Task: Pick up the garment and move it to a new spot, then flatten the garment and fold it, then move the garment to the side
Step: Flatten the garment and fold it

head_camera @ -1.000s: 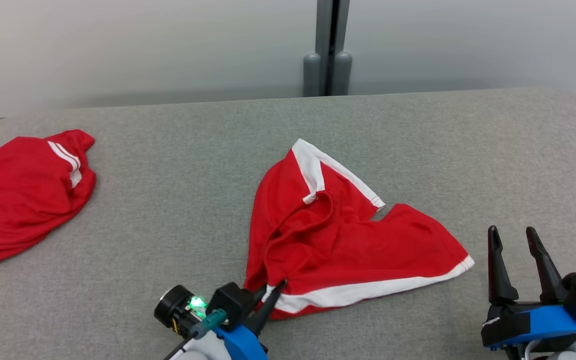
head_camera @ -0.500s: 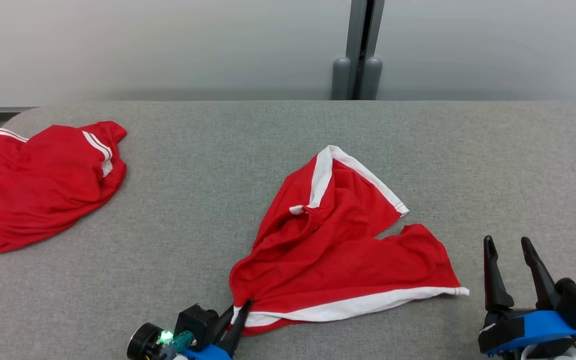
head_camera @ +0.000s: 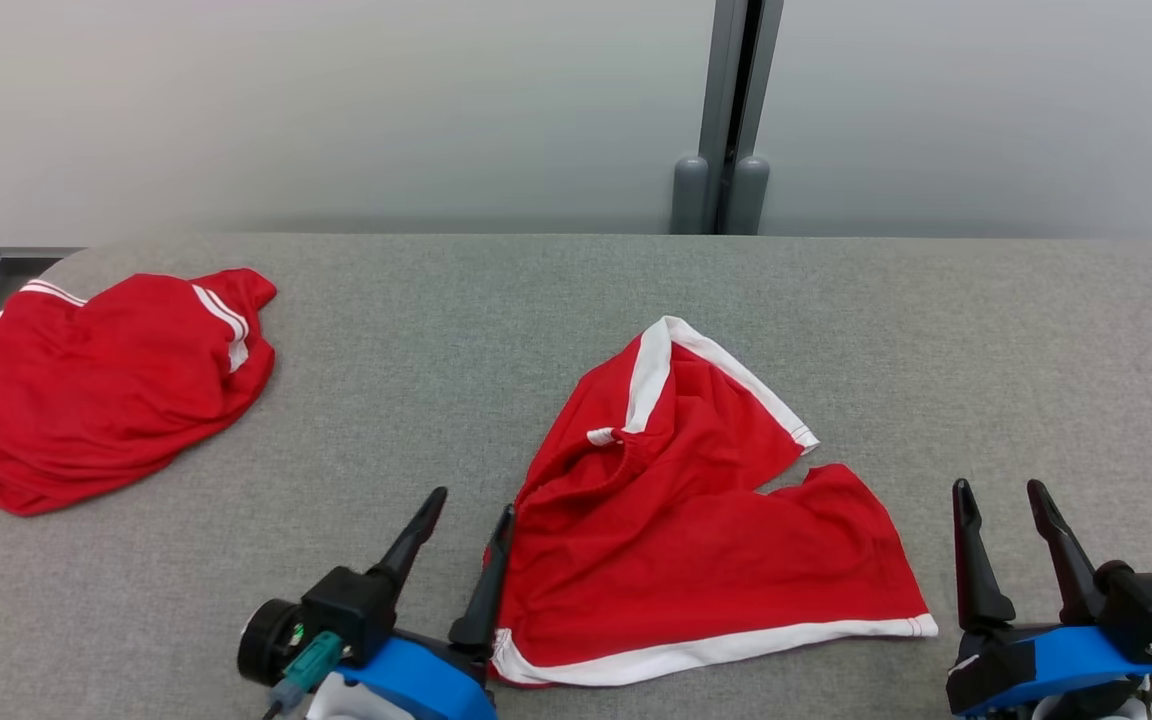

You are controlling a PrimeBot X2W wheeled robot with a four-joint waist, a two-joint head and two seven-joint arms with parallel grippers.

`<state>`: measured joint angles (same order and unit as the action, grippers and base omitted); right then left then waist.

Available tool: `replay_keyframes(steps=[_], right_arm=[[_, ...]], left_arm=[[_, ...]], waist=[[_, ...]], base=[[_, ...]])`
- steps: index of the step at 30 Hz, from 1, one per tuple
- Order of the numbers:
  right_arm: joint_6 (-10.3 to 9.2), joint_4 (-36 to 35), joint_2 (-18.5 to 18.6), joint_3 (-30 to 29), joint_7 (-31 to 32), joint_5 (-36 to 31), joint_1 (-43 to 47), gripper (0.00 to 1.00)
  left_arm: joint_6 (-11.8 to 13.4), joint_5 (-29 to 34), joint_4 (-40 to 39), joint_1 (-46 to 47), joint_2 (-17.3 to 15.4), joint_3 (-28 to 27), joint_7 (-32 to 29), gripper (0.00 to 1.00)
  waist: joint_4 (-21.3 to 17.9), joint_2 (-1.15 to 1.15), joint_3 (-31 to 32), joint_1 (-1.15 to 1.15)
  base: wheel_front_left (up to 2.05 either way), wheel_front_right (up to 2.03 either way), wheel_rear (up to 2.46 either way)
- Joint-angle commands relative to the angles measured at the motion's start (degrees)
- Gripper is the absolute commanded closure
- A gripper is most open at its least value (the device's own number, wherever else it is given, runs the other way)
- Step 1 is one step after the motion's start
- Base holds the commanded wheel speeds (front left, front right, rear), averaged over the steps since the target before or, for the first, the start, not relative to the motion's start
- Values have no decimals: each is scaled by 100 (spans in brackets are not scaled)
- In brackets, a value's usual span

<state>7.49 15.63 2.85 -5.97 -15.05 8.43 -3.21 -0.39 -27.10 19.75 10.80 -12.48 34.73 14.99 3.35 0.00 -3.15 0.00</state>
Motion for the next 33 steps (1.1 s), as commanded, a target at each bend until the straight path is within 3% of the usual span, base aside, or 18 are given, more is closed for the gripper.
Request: replay_keyframes(steps=[1, 19, 33], right_arm=[[1, -10, 8, 12, -19, -42, 60, 0], [1, -200, 7, 37, -19, -183, 394, 0], [1, -147, 8, 156, -19, -354, 593, 0]], left_arm=[[47, 66, -103, -123, 1, -179, 25, 0], [101, 833, -819, -979, 162, -2339, 28, 0], [-238, 1409, -606, -1126, 482, -2843, 28, 0]], waist=[[-14, 0, 35, 0], [-28, 0, 333, 0], [-16, 0, 361, 0]], base=[[0, 0, 0], [0, 0, 0], [0, 0, 0]])
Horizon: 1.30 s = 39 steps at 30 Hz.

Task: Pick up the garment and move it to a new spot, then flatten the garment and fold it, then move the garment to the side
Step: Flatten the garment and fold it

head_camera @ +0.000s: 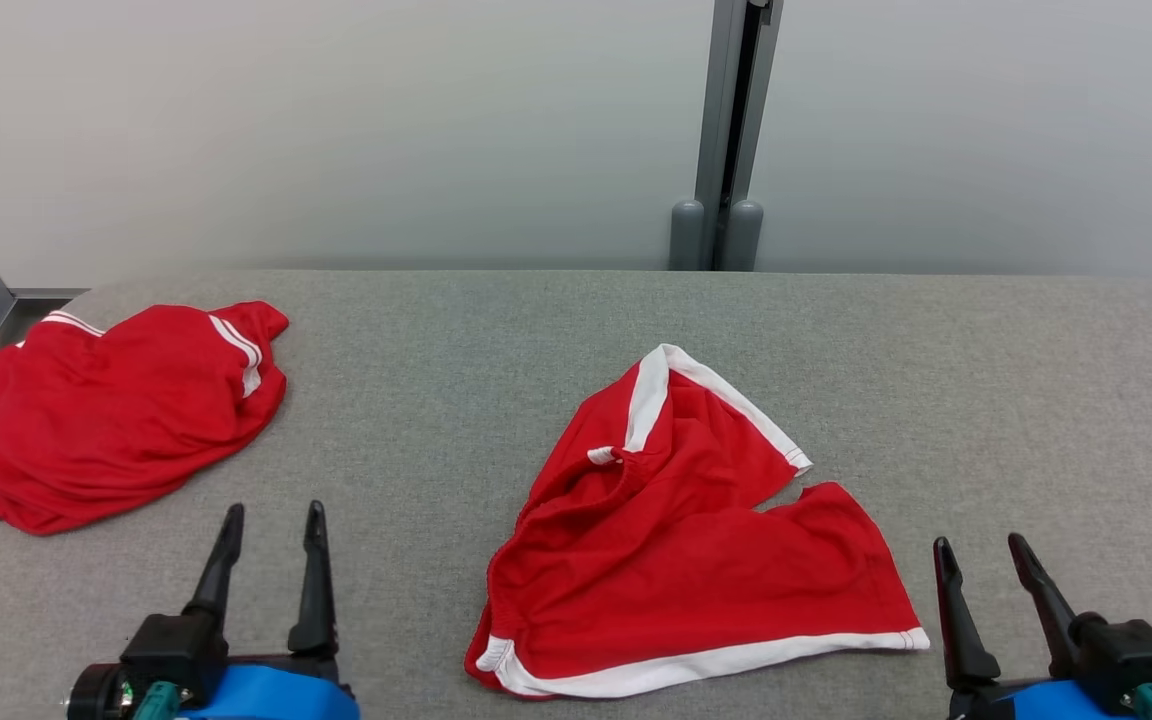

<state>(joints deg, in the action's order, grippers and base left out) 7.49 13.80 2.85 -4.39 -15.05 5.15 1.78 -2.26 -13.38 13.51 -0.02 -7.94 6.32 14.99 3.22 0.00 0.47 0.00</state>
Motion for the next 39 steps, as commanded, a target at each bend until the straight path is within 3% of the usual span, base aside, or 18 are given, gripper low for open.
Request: replay_keyframes(steps=[1, 10, 21, 39], right_arm=[[1, 114, 7, -4, -19, -46, 96, 0], [1, 735, 7, -30, -20, -128, -177, 0], [1, 1284, 8, 13, -19, -5, -501, 0], [1, 2310, 9, 481, -18, 536, -786, 0]], left_arm=[[-109, 72, 22, -20, 45, 38, 28, 0], [-489, 278, 430, 187, 176, 899, 29, 0], [-534, -143, 1237, 521, -143, 2481, 29, 0], [-520, -630, 2111, 923, -311, 3217, 28, 0]], waist=[[-4, 0, -3, 0], [-8, 0, -150, 0], [-39, 0, -456, 0], [-69, 0, -618, 0]], base=[[0, 0, 0], [0, 0, 0], [0, 0, 0], [0, 0, 0]])
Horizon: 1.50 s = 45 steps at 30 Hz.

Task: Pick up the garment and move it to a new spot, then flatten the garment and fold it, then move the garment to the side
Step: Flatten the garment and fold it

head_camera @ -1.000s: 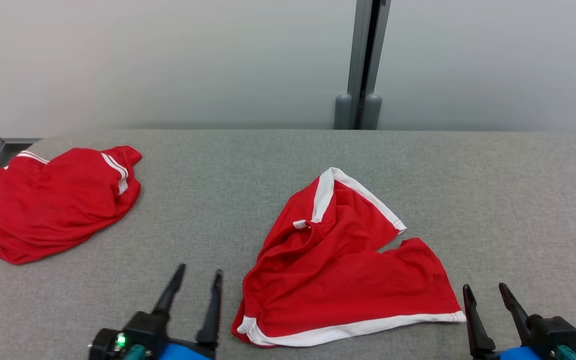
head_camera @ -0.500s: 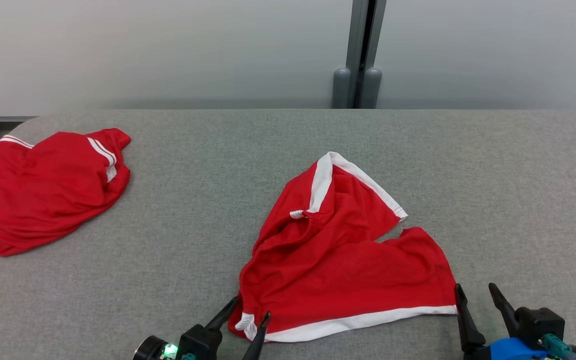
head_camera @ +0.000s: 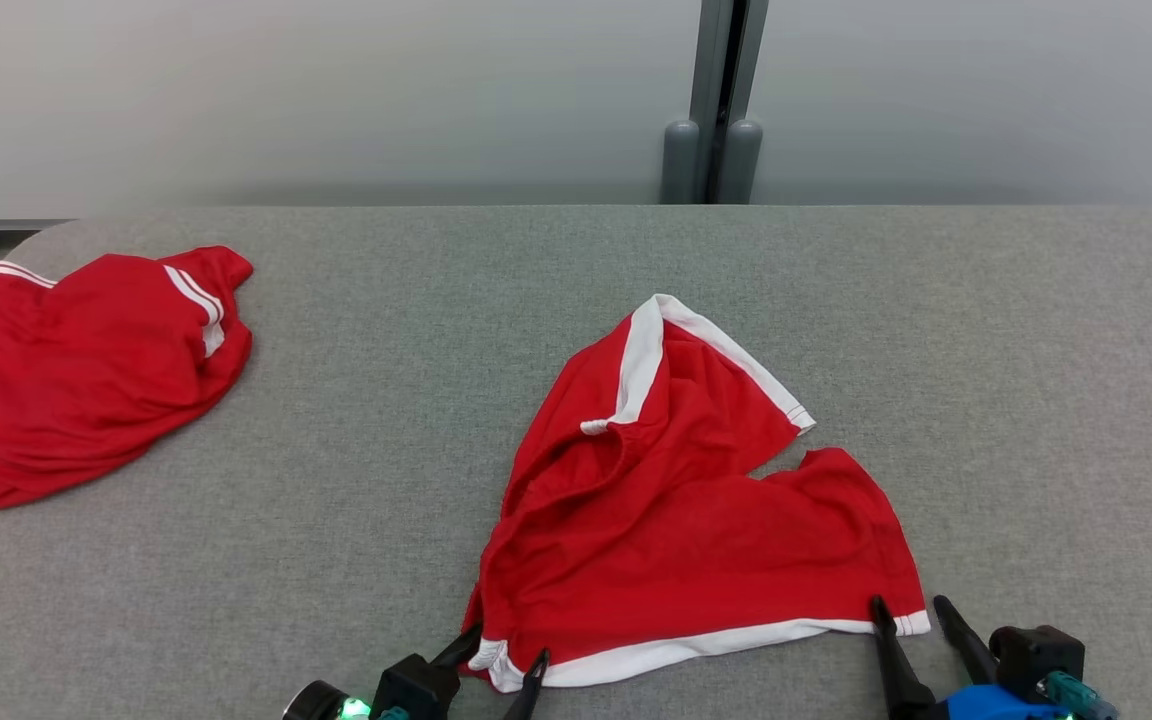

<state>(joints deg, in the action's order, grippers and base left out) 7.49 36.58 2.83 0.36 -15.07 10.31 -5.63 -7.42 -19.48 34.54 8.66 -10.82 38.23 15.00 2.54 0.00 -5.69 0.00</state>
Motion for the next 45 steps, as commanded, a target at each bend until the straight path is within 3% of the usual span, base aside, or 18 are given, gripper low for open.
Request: replay_keyframes(steps=[1, 2, 3, 4, 5, 6, 7, 8, 14, 20, 27, 35, 45], right_arm=[[1, 118, 10, 57, -9, 67, -64, 0], [1, 187, 6, 116, -1, 135, -87, 0], [1, 215, 5, 164, 1, 177, -108, 6], [1, 241, 4, 233, 1, 208, -128, 56], [2, 249, 4, 294, 1, 275, -139, 97], [2, 225, 2, 349, 1, 330, -145, 100], [2, 183, 2, 381, 2, 361, -140, 100], [1, 147, 2, 399, -5, 376, -124, 100], [1, -283, 11, 491, -11, 458, 17, 100], [1, -854, 11, 437, -11, 414, -49, 100], [1, -1345, 88, 367, -10, 464, -566, 100], [1, -1266, 189, 592, 13, 860, -2027, 100], [1, -359, 162, 706, 434, 1520, -4999, 100]], left_arm=[[-4, -31, 30, 88, -20, 46, 27, 0], [-4, -61, 65, 110, -14, 66, 27, 0], [-4, -85, 119, 111, -6, 103, 27, 0], [-4, -118, 174, 120, -2, 151, 26, 0], [-4, -151, 238, 129, -2, 216, 23, 1], [-4, -189, 305, 156, -2, 280, 21, 57], [-4, -229, 357, 188, -1, 327, 20, 93], [-4, -267, 392, 210, -4, 370, 13, 100], [-5, -604, 152, 270, -18, 721, 14, 100], [-5, -907, -639, 510, -263, 1120, 15, 100], [10, -1080, -1697, 1064, -572, 893, -5, 100], [137, -1166, -2125, 2240, -754, 204, -80, 100], [27, -1310, -1518, 4825, -795, -336, -297, 100]], waist=[[-4, 0, -15, 0], [-7, 0, -22, 0], [-10, 0, -27, 0], [-9, 0, -31, 0], [-10, 0, -31, 0], [-12, 0, -25, 0], [-15, 0, -16, 0], [-20, 0, -5, 0], [-52, 0, 108, 0], [-84, 0, 144, 0], [-154, 0, -31, 0], [-321, 0, -512, 0], [-524, 0, -1737, 0]], base=[[0, 0, 0], [0, 0, 0], [0, 0, 0], [0, 0, 0], [0, 0, 0], [0, 0, 0], [0, 0, 0], [0, 0, 0], [0, 0, 0], [0, 0, 0], [0, 0, 0], [0, 0, 0], [0, 0, 0]])
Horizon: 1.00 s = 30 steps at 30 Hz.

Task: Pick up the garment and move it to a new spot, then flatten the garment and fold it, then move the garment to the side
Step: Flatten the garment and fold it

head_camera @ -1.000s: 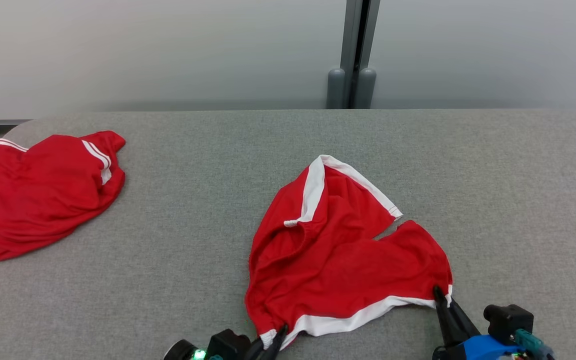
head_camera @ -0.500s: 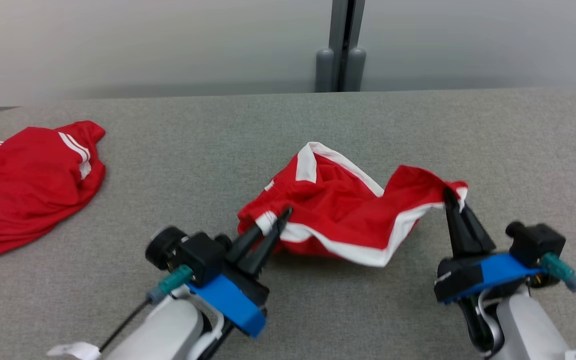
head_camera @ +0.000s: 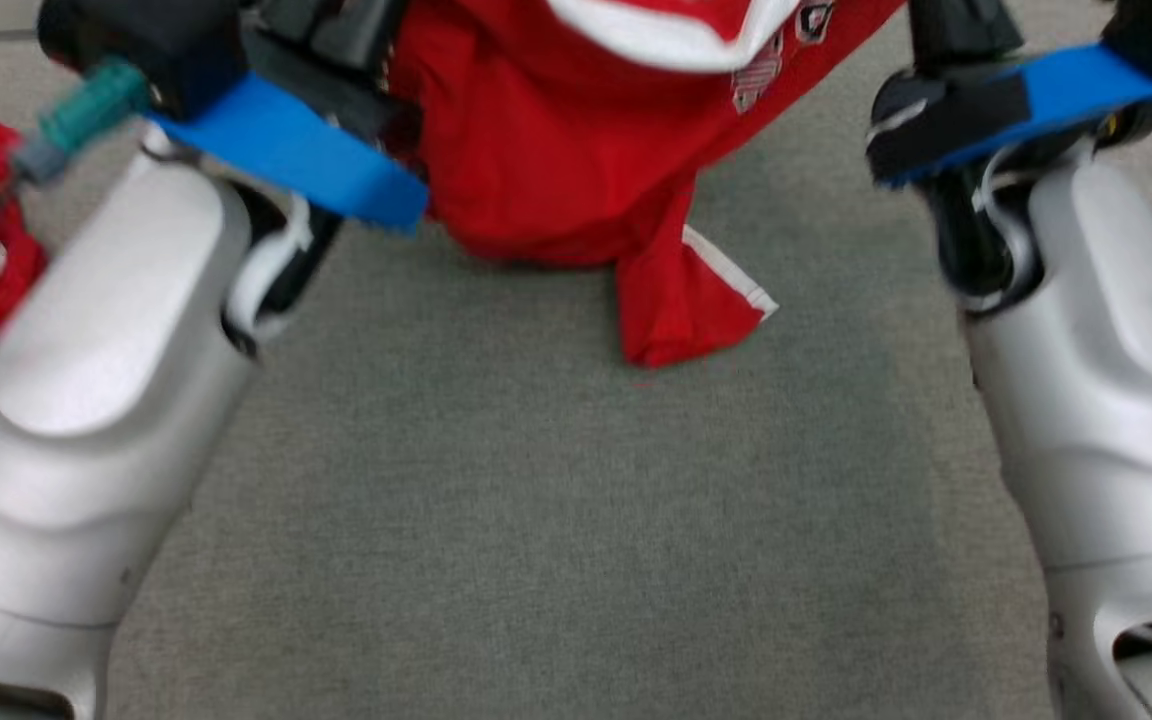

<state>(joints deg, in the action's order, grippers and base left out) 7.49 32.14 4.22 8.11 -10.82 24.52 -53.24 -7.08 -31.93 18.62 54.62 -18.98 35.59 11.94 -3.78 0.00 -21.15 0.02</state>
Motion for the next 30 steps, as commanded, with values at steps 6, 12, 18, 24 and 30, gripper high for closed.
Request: replay_keyframes(steps=[6, 12, 18, 24, 30], right_arm=[[1, 926, -56, -577, 183, 780, -2088, 100], [1, 1617, 53, -881, 14, 1030, -3415, 100], [1, 1973, 128, -772, -157, 1193, -3793, 100], [1, 2267, 115, -310, -208, 1294, -3232, 100], [1, 2340, 195, 236, -254, 1405, -2280, 100]], left_arm=[[-50, -201, 797, 2049, 125, -21, 0, 100], [-38, -434, 1248, 3497, 232, 325, 195, 100], [-37, -702, 1421, 4081, 224, 586, 315, 100], [-38, -834, 1261, 3375, 111, 852, 328, 100], [-38, -695, 788, 1933, -56, 640, 331, 100]], waist=[[-84, 0, -750, -2], [-205, 0, -966, -2], [-223, 0, -990, -2], [-153, 0, -1006, -2], [-104, 0, -844, -2]], base=[[0, 0, 0], [0, 0, 0], [0, 0, 0], [0, 0, 0], [0, 0, 0]])
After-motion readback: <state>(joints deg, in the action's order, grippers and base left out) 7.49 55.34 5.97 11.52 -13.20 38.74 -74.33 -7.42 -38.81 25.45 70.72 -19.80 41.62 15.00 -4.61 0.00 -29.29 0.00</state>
